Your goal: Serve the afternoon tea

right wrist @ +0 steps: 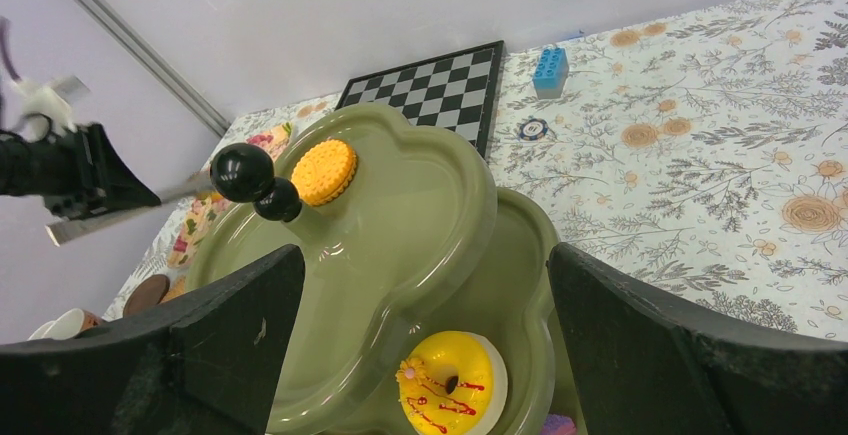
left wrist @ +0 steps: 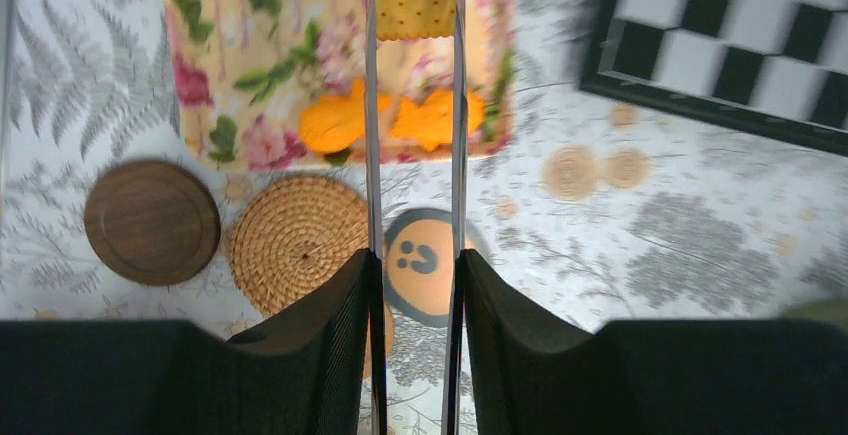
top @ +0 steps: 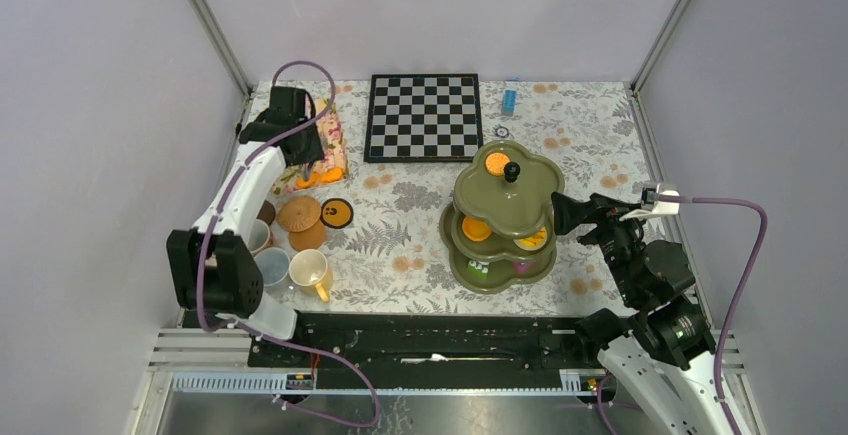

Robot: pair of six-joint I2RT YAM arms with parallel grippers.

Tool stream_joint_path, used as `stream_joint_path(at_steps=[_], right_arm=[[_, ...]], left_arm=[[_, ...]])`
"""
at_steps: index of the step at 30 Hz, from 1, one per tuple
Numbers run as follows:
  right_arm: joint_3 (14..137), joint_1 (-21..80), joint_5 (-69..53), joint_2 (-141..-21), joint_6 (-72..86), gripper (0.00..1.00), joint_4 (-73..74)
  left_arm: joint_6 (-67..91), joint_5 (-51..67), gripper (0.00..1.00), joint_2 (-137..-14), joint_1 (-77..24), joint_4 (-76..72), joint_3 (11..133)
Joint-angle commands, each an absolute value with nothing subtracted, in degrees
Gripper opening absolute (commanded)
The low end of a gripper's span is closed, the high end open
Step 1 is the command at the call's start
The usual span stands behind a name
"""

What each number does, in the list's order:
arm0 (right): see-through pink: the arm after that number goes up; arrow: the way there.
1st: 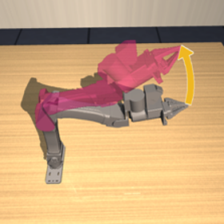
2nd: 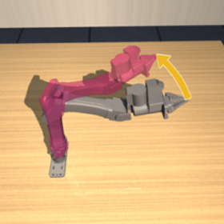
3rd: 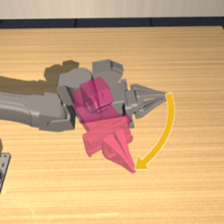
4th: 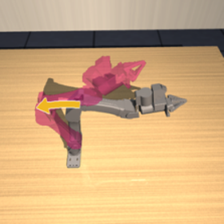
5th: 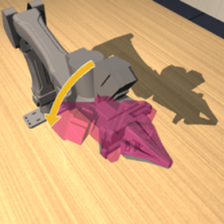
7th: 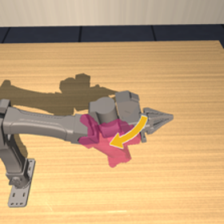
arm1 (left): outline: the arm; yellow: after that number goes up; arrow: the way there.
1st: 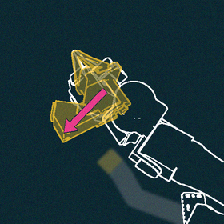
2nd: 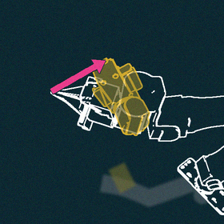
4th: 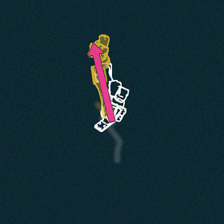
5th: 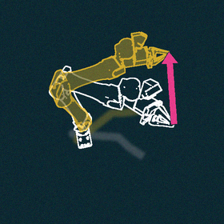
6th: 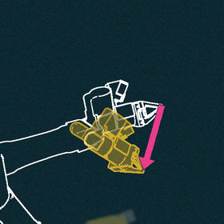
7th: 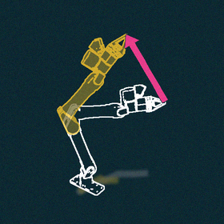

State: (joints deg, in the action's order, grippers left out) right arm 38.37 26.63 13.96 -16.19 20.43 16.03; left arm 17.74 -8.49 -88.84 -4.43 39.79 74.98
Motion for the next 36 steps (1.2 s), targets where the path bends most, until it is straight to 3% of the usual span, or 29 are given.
stream_joint_path(at_steps=[1,6,9,17,25,36], right_arm=[[39.49,26.90,14.85,-16.60,20.08,0.98,14.86],[39.60,26.89,16.01,-15.94,19.54,0.98,14.45],[40.08,26.92,16.11,-15.82,19.12,0.98,14.51],[40.01,26.94,16.68,-14.41,19.52,0.98,14.62],[40.25,26.85,22.43,-9.39,19.24,0.98,14.51],[40.88,26.89,26.20,-7.20,17.47,0.98,14.50]], left_arm=[[12.02,-6.04,0.34,-78.94,-11.91,38.14,83.59],[7.44,-8.72,0.35,-72.88,-26.54,37.38,88.44],[8.13,-9.46,0.35,-71.95,-28.70,39.84,91.77],[4.31,7.55,0.34,-64.10,-39.85,32.20,90.24],[3.38,19.64,0.34,-66.59,-50.68,34.35,93.71],[2.17,10.61,0.31,-75.23,-64.49,43.85,95.10]])
